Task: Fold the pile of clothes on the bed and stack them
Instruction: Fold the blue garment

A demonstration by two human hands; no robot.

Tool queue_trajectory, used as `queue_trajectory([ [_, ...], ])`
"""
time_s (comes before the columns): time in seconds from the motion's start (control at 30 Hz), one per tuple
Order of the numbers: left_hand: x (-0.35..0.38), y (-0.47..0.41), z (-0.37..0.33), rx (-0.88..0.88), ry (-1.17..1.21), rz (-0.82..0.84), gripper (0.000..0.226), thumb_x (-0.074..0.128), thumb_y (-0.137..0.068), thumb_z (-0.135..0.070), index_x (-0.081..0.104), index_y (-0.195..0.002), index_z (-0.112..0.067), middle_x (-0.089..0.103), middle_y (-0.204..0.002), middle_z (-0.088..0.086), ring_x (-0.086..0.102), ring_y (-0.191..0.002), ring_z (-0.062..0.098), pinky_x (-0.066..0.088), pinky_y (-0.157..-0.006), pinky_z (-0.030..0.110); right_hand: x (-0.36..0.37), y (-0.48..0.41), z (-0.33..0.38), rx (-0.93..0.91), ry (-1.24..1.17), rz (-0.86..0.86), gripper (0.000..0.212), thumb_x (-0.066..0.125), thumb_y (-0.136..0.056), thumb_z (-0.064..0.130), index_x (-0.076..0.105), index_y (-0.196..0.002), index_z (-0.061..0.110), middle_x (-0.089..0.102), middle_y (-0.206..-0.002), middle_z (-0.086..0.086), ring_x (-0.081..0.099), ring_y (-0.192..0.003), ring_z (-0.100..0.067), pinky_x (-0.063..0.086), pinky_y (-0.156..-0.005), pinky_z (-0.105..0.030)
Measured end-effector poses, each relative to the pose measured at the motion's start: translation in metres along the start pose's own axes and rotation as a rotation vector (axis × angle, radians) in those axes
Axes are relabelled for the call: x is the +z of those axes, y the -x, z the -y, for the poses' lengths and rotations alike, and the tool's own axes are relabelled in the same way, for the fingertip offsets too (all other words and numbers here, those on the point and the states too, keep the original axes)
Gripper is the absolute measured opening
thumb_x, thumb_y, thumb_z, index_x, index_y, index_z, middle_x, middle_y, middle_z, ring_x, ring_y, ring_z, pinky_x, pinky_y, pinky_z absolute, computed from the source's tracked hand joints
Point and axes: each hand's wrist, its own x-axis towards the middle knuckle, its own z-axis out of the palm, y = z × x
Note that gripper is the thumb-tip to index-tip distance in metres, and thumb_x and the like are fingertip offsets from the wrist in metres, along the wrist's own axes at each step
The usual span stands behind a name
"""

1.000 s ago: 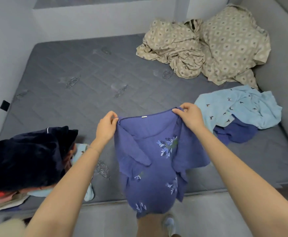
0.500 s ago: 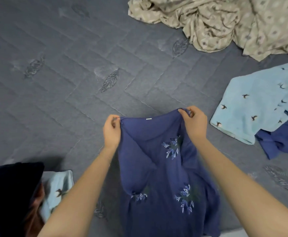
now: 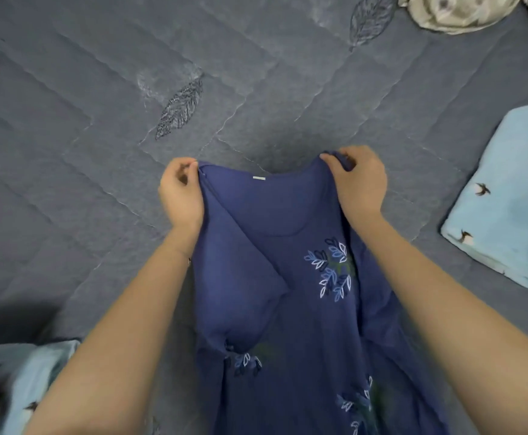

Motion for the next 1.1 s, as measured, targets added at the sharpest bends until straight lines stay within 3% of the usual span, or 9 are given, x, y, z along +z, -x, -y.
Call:
queue_trajectory([
  [0.1,0.008,-0.003,0.007,-0.04,-0.082,0.029,0.012,0.056,-0.094,-0.007,0.066,-0.094,-0.001,0.065,-0.087,0.007,0.056,-0.081,0.014,0.044,-0.077,0.025,0.008,-0.003,-0.011,-0.018,0.089,0.076,0.026,0.067,-0.088,0.041,0.071,-0.091,0.015,0.064,-0.098,-0.005,0.06,-0.09,-0.021,0.033,-0.066,-0.029],
  [0.23,0.012,0.011,0.011,-0.056,-0.194,0.063,0.018,0.057,-0.094,-0.01,0.066,-0.108,-0.002,0.068,-0.106,0.016,0.061,-0.094,0.025,0.045,-0.089,0.032,0.0,0.005,-0.033,-0.001,0.159,0.23,0.042,0.067,-0.085,0.05,0.068,-0.111,0.017,0.064,-0.113,-0.006,0.057,-0.109,-0.026,0.043,-0.094,-0.041],
  [0.33,0.016,0.028,-0.004,0.196,-0.436,0.057,0.034,0.062,-0.092,-0.019,0.062,-0.125,-0.012,0.057,-0.129,0.011,0.049,-0.121,0.028,0.03,-0.104,0.032,-0.016,0.012,-0.045,0.008,0.143,0.204,0.056,0.07,-0.082,0.052,0.061,-0.126,0.018,0.058,-0.125,-0.006,0.049,-0.119,-0.028,0.039,-0.102,-0.044],
  [0.43,0.033,0.055,-0.023,0.453,-0.428,0.223,0.036,0.064,-0.09,-0.017,0.062,-0.126,-0.012,0.054,-0.133,0.013,0.046,-0.126,0.03,0.029,-0.109,0.039,-0.037,0.021,-0.056,0.082,0.084,0.153,0.057,0.072,-0.082,0.046,0.058,-0.128,0.016,0.055,-0.128,-0.007,0.047,-0.121,-0.026,0.037,-0.104,-0.037],
  [0.63,0.093,0.114,-0.049,0.644,-0.462,0.69,0.04,0.056,-0.097,-0.013,0.054,-0.137,-0.01,0.048,-0.144,0.013,0.04,-0.136,0.035,0.029,-0.113,0.042,-0.075,0.069,-0.093,0.431,-0.055,0.184,0.04,0.064,-0.087,0.049,0.058,-0.107,0.015,0.061,-0.085,0.008,0.062,-0.091,-0.021,0.049,-0.082,-0.036],
  [0.77,0.133,0.129,-0.064,0.752,-0.54,0.76,0.044,0.046,-0.102,-0.018,0.042,-0.145,-0.015,0.039,-0.152,0.003,0.024,-0.146,0.031,0.019,-0.113,0.04,-0.083,0.094,-0.115,0.407,0.047,0.343,0.033,0.069,-0.085,0.044,0.056,-0.099,0.017,0.058,-0.082,0.006,0.057,-0.081,-0.017,0.048,-0.074,-0.033],
  [0.87,0.156,0.13,-0.067,0.726,-0.676,0.823,0.043,0.041,-0.104,-0.026,0.04,-0.147,-0.022,0.028,-0.158,-0.003,0.01,-0.149,0.026,0.009,-0.117,0.041,-0.091,0.09,-0.127,0.364,-0.034,0.376,0.017,0.072,-0.086,0.024,0.061,-0.084,0.011,0.053,-0.069,0.005,0.051,-0.068,-0.013,0.037,-0.058,-0.014],
  [1.0,0.172,0.133,-0.066,0.688,-0.722,0.841,0.024,0.053,-0.098,-0.022,0.061,-0.12,-0.016,0.034,-0.155,-0.002,0.015,-0.148,0.024,0.012,-0.114,0.044,-0.107,0.074,-0.134,0.419,-0.239,0.275,0.019,0.065,-0.092,0.021,0.058,-0.08,0.007,0.052,-0.068,0.006,0.045,-0.061,-0.002,0.037,-0.057,-0.009],
  [1.1,0.178,0.137,-0.074,0.65,-0.512,0.715,0.007,0.062,-0.09,-0.012,0.065,-0.095,-0.008,0.061,-0.128,0.004,0.046,-0.129,0.028,0.032,-0.102,0.042,-0.118,0.057,-0.135,0.48,-0.339,0.187,0.019,0.059,-0.095,0.025,0.052,-0.082,0.012,0.05,-0.073,0.007,0.045,-0.065,-0.003,0.037,-0.057,-0.007],
])
